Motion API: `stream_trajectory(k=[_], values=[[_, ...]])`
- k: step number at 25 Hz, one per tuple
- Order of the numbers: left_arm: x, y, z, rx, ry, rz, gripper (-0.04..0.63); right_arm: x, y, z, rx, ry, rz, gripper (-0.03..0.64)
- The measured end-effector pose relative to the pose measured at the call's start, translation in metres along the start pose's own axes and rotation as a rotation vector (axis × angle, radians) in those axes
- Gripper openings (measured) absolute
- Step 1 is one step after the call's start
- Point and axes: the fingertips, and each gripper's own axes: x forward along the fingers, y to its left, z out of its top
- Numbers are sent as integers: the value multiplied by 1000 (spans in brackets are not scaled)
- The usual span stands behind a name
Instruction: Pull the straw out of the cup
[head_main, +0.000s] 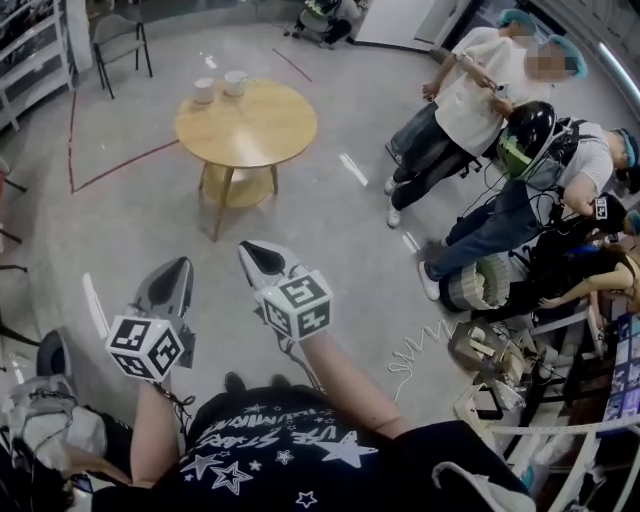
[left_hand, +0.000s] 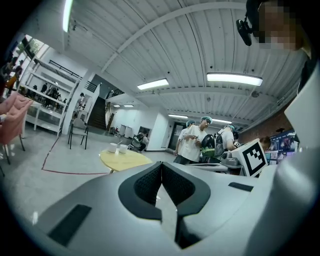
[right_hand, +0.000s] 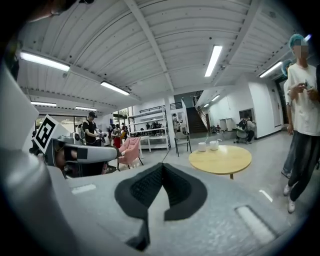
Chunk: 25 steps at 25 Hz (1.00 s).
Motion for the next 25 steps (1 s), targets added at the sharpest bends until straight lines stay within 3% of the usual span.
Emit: stream_trajectory(k=[6,12,20,25], values=[[-16,34,-5,-22,20,6,8,27,22,-6,97,-29,49,-2],[-29,60,-7,-41,26,-3,8,42,37,-16,101,-9,26,-2],[-9,88,-11,-57,41,27,8,75,3,-13,108,-6,-23,0],[19,115,-1,-46,36,61,8,107,-24,-1,132,-6,-3,-1]])
